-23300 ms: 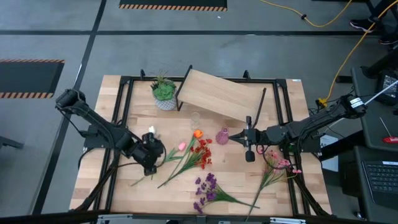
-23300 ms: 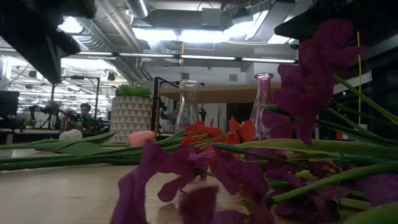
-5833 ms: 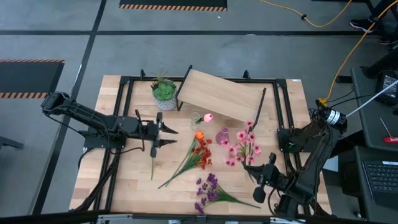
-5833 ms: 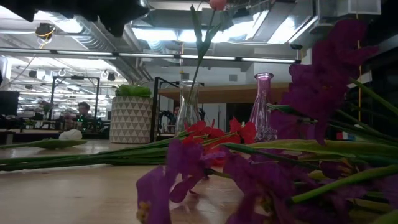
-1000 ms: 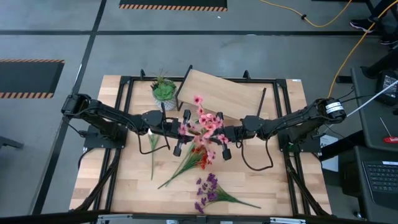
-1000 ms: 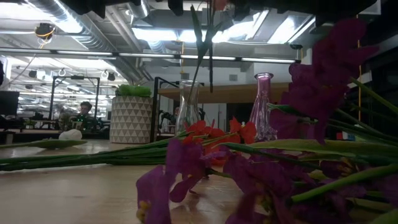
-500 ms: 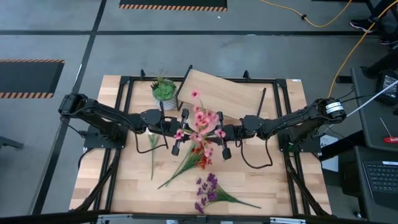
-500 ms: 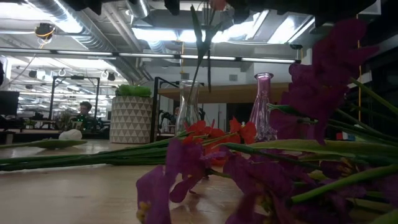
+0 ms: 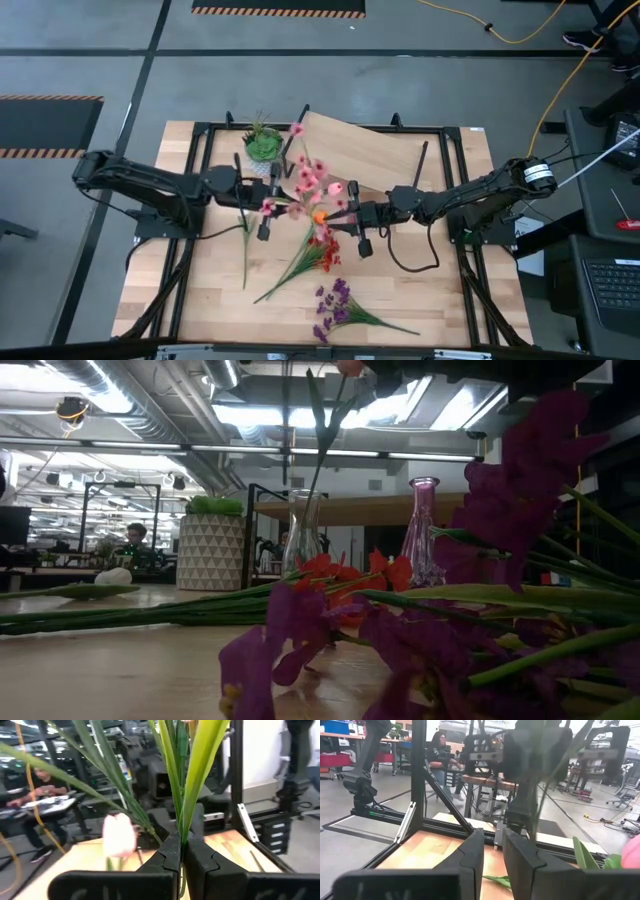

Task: Pick and place flowers into a vace then onto a shelf
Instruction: Put the pink flowers into the transparent vase

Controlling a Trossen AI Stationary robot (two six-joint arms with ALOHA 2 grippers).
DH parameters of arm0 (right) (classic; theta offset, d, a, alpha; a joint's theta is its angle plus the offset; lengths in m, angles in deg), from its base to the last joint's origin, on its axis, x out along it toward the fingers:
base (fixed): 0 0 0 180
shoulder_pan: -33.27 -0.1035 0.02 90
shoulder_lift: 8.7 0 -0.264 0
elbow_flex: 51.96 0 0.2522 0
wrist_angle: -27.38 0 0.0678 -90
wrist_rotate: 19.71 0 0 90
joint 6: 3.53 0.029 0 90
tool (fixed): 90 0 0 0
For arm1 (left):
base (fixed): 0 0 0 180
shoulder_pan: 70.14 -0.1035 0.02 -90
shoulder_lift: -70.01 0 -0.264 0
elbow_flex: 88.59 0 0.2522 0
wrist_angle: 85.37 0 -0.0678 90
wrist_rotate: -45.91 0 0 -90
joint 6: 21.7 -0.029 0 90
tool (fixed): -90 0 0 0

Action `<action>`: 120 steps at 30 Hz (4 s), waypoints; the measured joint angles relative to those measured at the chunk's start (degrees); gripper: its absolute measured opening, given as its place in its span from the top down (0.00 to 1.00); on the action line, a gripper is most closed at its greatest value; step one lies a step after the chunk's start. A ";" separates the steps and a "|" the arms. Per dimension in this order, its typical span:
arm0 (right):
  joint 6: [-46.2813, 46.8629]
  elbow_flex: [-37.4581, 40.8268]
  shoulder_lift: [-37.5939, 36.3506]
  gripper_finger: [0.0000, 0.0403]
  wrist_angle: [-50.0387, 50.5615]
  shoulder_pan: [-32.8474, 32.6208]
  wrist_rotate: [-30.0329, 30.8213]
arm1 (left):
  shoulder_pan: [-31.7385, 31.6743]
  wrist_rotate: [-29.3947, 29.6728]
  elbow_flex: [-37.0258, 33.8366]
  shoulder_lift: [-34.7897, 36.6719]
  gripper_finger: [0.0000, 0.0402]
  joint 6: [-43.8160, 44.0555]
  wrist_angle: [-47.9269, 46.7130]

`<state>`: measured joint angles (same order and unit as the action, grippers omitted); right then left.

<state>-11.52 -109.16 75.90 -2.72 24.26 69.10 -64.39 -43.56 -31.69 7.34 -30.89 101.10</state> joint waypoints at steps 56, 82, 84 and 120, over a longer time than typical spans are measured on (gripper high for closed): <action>0.00 0.07 -0.02 0.82 0.00 0.00 0.02 | -14.58 -2.20 -8.59 1.03 0.99 4.02 16.61; 0.00 0.07 -0.02 0.82 0.00 0.00 0.02 | -16.80 -2.05 -13.73 -12.09 0.99 6.49 29.32; 0.00 0.07 0.00 0.82 0.00 0.02 0.02 | -16.81 -2.04 -13.73 -13.09 0.99 6.56 30.07; 0.00 0.07 -0.01 0.82 0.01 0.01 0.02 | -16.81 0.84 -13.73 -12.67 0.70 4.98 21.39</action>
<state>-11.52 -109.09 75.89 -2.71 24.27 69.12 -81.19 -42.72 -45.42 -5.33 -25.91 122.48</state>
